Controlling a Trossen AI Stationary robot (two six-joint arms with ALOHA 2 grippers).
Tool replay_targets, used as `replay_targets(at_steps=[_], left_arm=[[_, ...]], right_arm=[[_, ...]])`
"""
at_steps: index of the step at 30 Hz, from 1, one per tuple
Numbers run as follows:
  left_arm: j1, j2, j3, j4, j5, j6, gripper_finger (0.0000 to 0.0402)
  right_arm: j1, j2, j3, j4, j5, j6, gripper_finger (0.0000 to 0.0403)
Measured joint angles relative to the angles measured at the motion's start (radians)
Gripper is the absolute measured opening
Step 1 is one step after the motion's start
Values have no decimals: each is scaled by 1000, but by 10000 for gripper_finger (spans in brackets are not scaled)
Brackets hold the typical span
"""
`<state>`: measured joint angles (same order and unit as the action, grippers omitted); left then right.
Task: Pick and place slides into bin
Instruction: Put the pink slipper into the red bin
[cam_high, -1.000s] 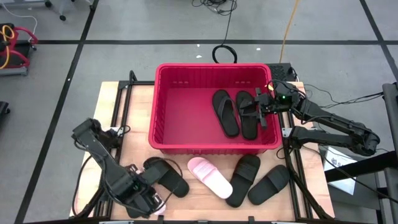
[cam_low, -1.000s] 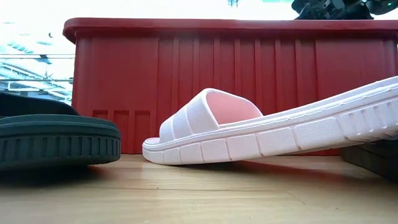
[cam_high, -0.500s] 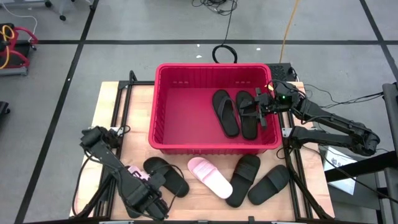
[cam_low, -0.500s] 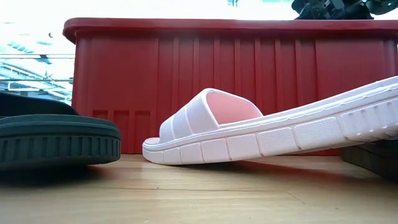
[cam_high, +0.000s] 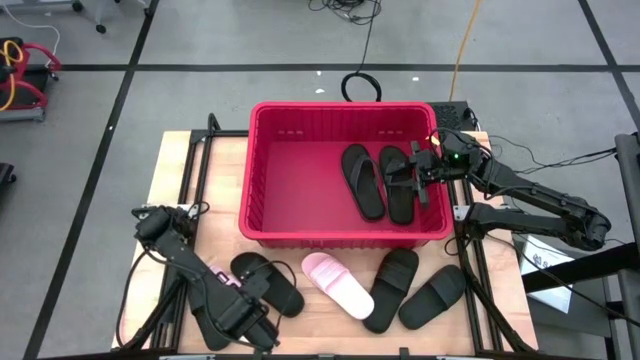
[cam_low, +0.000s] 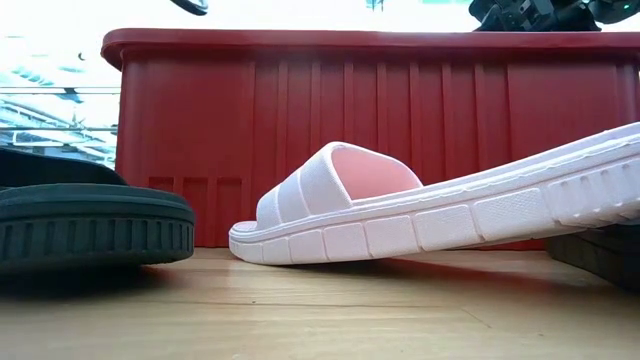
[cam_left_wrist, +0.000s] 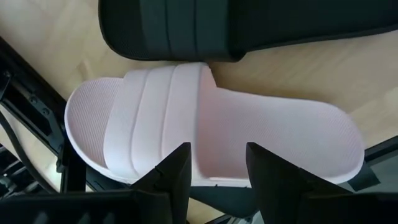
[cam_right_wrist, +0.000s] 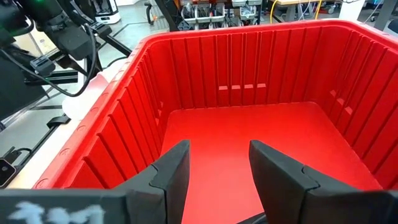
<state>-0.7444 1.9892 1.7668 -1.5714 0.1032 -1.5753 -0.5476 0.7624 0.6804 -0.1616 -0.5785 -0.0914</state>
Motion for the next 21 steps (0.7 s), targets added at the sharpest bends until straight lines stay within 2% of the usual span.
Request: replay_targets(at_steps=[14, 21], left_arm=[[-25, 0, -37, 1, -21, -7, 149], [-18, 0, -82, 1, 23, 0, 149]], right_arm=[[0, 0, 0, 0, 0, 1, 155], [0, 0, 0, 0, 0, 1, 155]])
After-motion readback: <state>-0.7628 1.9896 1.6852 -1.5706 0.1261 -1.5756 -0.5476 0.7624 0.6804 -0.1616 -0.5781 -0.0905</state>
